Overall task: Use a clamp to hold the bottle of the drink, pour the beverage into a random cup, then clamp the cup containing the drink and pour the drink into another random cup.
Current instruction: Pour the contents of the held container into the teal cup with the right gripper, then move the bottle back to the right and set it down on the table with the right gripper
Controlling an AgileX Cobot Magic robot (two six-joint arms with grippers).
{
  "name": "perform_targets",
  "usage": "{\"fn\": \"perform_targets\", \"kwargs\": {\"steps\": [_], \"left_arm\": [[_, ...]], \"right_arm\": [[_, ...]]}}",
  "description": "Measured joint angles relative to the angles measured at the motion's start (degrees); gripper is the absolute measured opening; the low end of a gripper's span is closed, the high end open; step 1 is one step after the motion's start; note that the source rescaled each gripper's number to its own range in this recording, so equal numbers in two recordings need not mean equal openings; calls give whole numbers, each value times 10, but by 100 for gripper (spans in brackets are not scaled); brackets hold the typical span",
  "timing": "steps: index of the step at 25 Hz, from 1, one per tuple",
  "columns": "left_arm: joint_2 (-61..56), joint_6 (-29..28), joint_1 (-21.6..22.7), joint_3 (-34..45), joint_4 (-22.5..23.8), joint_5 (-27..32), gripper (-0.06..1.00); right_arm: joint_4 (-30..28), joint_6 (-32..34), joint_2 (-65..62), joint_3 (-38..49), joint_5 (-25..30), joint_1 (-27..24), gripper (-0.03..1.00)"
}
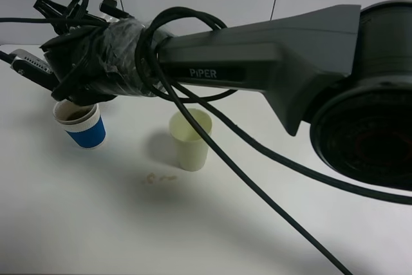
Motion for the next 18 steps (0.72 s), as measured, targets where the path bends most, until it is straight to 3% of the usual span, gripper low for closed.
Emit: {"fn": "perform_targets", "kwargs": {"steps": [8, 18], "left_arm": [[0, 0, 0, 0, 0, 0, 93], [0, 0, 0, 0, 0, 0, 93]], "right_arm": [[89, 73, 0, 0, 17, -32, 0], [189, 260, -29, 0, 25, -96, 0]]}}
